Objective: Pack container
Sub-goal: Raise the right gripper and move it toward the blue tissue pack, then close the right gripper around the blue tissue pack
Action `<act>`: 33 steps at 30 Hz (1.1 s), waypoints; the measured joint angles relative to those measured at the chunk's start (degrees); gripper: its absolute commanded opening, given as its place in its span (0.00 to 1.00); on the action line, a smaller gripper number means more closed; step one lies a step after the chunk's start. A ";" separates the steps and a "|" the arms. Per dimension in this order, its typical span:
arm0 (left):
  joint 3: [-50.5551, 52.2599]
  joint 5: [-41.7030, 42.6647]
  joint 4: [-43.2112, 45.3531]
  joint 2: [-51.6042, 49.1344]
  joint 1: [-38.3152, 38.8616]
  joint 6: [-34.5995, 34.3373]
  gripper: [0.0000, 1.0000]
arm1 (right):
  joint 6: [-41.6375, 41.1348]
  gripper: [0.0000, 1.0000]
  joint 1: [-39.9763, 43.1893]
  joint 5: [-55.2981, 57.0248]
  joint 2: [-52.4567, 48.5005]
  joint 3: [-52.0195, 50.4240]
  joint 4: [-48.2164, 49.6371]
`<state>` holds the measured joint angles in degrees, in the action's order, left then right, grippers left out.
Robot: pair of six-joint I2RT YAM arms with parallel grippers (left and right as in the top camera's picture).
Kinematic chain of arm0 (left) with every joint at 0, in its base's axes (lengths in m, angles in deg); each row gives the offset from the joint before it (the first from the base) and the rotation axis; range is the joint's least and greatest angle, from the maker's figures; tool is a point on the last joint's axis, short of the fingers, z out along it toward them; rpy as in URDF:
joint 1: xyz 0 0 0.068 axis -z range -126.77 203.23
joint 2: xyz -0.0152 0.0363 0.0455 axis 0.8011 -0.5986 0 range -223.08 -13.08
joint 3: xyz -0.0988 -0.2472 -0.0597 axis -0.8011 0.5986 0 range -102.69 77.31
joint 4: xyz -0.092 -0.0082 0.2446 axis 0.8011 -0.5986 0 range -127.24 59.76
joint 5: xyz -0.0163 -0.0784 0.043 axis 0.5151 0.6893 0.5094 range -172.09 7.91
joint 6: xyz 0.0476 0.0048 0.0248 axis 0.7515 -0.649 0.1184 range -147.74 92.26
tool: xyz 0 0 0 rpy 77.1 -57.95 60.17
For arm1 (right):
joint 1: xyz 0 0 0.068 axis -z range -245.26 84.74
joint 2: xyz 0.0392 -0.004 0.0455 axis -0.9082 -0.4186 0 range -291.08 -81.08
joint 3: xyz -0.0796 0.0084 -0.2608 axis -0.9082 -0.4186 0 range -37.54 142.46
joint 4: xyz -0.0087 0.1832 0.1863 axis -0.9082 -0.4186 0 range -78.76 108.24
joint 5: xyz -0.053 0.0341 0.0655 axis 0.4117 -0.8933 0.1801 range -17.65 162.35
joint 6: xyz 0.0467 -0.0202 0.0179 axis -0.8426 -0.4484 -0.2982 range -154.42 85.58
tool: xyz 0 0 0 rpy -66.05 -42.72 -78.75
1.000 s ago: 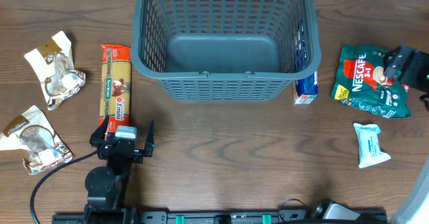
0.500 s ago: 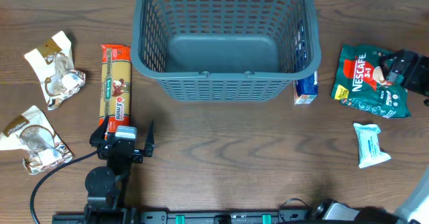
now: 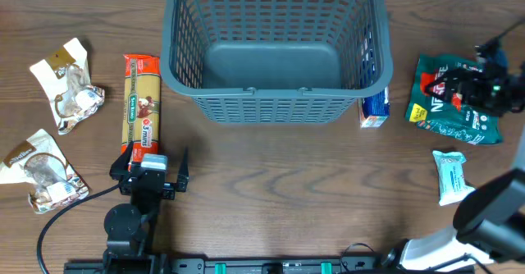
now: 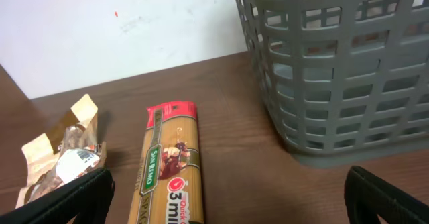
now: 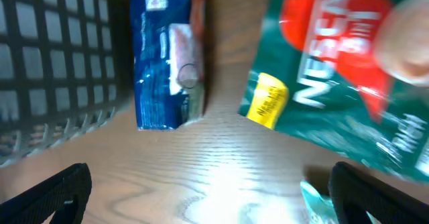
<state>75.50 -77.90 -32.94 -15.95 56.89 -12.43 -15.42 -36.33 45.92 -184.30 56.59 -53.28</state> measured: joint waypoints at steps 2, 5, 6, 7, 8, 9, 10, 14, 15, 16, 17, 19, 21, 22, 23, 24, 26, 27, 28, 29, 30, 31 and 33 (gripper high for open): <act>0.00 0.00 0.00 0.00 0.00 0.00 0.99 | 1.51 1.00 -1.92 -0.44 -1.53 0.00 0.33; 0.00 0.00 0.00 0.00 0.00 0.02 0.99 | 2.75 0.99 -5.16 -0.94 -3.10 0.00 1.64; 0.00 0.00 0.00 0.00 0.00 0.02 0.99 | 2.95 0.99 -6.29 -1.09 -3.39 0.00 2.43; 0.00 0.00 0.00 0.00 0.00 0.00 0.99 | 3.02 0.99 -7.52 -1.18 -3.69 0.00 3.21; 0.00 0.00 0.00 0.00 0.00 0.00 0.99 | 2.99 0.99 -8.59 -1.22 -3.89 0.00 3.93; 0.00 0.00 0.00 0.00 0.00 0.00 0.99 | 2.99 0.99 -9.35 -1.20 -4.00 0.00 4.42; 0.00 0.00 0.00 0.00 0.00 0.00 0.99 | 2.99 0.99 -10.21 -1.18 -4.15 0.00 4.87; 0.00 0.00 0.00 0.00 0.00 0.00 0.99 | 2.03 0.99 -12.63 -0.52 -4.52 0.00 6.91; 0.00 0.00 0.00 0.00 0.00 0.00 0.99 | 1.46 0.99 -13.03 -0.42 -4.63 0.00 7.48; 0.00 0.00 0.00 0.00 0.00 0.02 0.99 | 0.92 0.99 -13.14 -0.28 -4.72 0.00 7.98; 0.00 0.00 0.00 0.00 0.00 0.00 0.99 | 0.28 0.99 -13.18 -0.11 -4.83 0.00 8.37; 0.00 0.00 0.00 0.00 0.00 0.02 0.99 | -0.79 0.99 -13.14 0.26 -5.03 0.00 8.81; 0.00 0.00 0.00 0.00 0.00 0.02 0.99 | -1.79 0.99 -13.11 0.52 -5.14 0.00 9.05; 0.00 0.00 0.00 0.00 0.00 0.00 0.99 | -2.12 0.99 -13.11 0.52 -5.16 0.00 9.20; 0.00 0.00 0.00 0.00 0.00 0.00 0.99 | -2.32 0.99 -13.11 0.55 -5.16 0.00 9.33; 0.00 0.00 0.00 0.00 0.00 0.00 0.99 | -2.51 0.99 -13.11 0.55 -5.16 0.00 9.60; 0.00 0.00 0.00 0.00 0.00 0.00 0.98 | -2.97 0.99 -13.11 0.55 -5.16 -0.07 10.14; 0.00 0.00 0.00 0.00 0.00 0.00 0.99 | -3.02 0.99 -13.14 0.55 -5.16 -0.17 10.32; 0.00 0.00 0.00 0.00 0.00 0.02 0.99 | -3.19 0.99 -13.16 0.57 -5.16 -0.33 10.49; 0.00 0.00 0.00 0.00 0.00 0.02 0.99 | -3.28 0.99 -13.22 0.57 -5.16 -0.46 10.58; 0.00 0.00 0.00 0.00 0.00 0.00 0.99 | -3.50 0.99 -13.35 0.61 -5.16 -0.68 10.75; 0.00 0.00 0.00 0.00 0.00 0.00 0.99 | -3.87 0.99 -13.46 0.70 -5.16 -0.94 11.26; 0.00 0.00 0.00 0.00 0.00 0.00 0.99 | -4.87 0.99 -13.70 0.79 -5.16 -1.55 12.48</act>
<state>75.50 -77.90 -32.94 -15.95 56.89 -12.43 -20.29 -50.03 46.70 -189.46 55.04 -40.80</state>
